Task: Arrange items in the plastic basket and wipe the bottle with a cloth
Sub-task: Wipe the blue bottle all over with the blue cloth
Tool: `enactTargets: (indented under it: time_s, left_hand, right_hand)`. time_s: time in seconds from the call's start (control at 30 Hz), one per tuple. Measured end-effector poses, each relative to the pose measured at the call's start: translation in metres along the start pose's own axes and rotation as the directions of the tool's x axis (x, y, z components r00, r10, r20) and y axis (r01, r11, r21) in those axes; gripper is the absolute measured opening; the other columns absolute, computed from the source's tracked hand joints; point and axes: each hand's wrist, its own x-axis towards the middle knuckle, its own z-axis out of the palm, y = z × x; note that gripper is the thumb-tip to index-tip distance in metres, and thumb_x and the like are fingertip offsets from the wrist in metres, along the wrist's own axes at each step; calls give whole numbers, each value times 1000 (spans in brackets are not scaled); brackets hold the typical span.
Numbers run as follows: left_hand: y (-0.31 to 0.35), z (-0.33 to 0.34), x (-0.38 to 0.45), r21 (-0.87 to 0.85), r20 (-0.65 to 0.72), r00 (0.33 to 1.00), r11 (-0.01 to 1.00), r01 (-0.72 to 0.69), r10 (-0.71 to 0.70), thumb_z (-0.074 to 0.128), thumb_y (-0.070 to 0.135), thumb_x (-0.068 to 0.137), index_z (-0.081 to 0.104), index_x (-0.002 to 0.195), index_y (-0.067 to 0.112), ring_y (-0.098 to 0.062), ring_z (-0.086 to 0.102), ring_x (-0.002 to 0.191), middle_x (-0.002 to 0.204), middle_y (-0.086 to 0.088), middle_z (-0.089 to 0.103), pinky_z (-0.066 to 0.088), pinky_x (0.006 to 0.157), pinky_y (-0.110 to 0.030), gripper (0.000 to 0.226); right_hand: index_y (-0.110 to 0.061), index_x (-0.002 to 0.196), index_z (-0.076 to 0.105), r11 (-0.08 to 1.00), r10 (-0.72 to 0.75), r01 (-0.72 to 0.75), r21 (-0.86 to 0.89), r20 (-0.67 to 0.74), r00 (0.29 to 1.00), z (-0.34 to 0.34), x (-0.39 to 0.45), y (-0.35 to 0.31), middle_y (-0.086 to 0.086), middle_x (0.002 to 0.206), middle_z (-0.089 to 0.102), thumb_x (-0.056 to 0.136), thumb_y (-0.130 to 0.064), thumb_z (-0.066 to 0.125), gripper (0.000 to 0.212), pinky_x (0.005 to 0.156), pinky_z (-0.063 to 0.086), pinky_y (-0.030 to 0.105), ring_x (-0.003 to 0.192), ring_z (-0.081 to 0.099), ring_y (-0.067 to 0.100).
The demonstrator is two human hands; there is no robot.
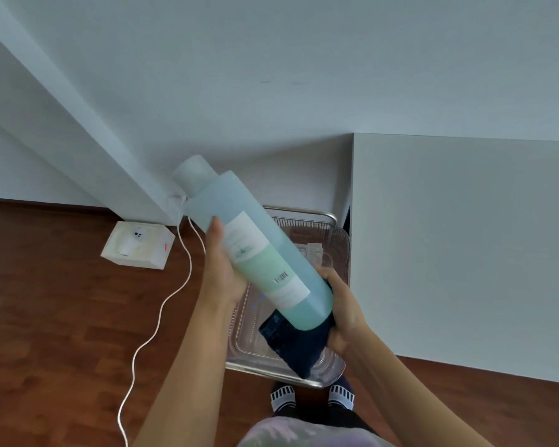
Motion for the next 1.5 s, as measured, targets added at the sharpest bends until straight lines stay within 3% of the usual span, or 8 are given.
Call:
enactTargets:
  time_s: [0.13,0.3,0.53,0.8,1.0,1.17,1.37,1.5]
  left_hand:
    - [-31,5,-23,217,-107,988,972,-89,114,85,27,62,63,112,21,-26,64,94,99,-5,68,49,85,-48,55]
    - [-31,2,-26,206,-108,984,972,-115,140,80,19,61,71,98,27,-19,69,83,90,0,71,57,72,-37,39]
    - [-21,1,-38,517,124,992,854,-62,-3,86,3,63,62,120,8,-31,73,98,110,-13,74,60,75,-38,62]
    - [-35,-3,-58,646,136,985,764,-9,-103,87,-3,56,56,120,12,-20,74,92,104,-2,75,60,70,-26,73]
    - [-29,3,-51,620,146,989,781,-67,-31,87,-4,62,56,126,13,-24,71,104,114,-7,71,60,79,-33,73]
    - [-22,-4,-49,599,151,983,801,-8,-103,88,6,52,53,125,8,-38,71,96,109,-19,71,59,81,-55,80]
    - [-15,-4,-44,537,138,990,838,-97,26,83,-9,59,63,117,8,-30,74,91,103,-13,74,60,70,-34,63]
    - [-7,-5,-40,453,100,990,881,-133,98,86,7,54,58,115,-2,-36,70,90,103,-21,70,58,73,-44,68]
  right_hand:
    - [-22,83,70,951,-294,273,-146,-151,944,-5,9,-7,8,83,69,78,-31,66,10,58,55,39,67,66,22]
    - [-44,116,57,655,-622,516,-552,-6,783,-8,0,-3,-22,108,66,87,-42,53,29,80,53,21,99,63,3]
    - [-25,151,24,640,-542,653,-404,365,757,23,-7,-14,-19,151,37,100,-38,35,54,116,28,26,139,32,-1]
    - [-44,114,66,702,-534,586,-405,246,809,33,-9,-51,-19,117,68,99,-49,32,38,100,47,28,114,61,2]
    - [-32,150,23,478,-674,712,-514,306,673,46,-15,-26,-18,152,34,94,-58,32,62,105,30,7,136,30,-11]
    - [-25,137,50,625,-585,669,-403,325,743,53,-10,-61,-21,126,62,103,-40,30,43,93,42,6,118,53,-7]
    - [-17,150,26,657,-541,696,-291,461,703,36,-10,-19,-11,150,40,104,-31,27,49,108,33,14,138,35,0]
    - [-33,120,65,837,-289,399,-375,316,904,18,1,-9,-5,120,69,103,-41,29,40,87,52,19,114,63,14]
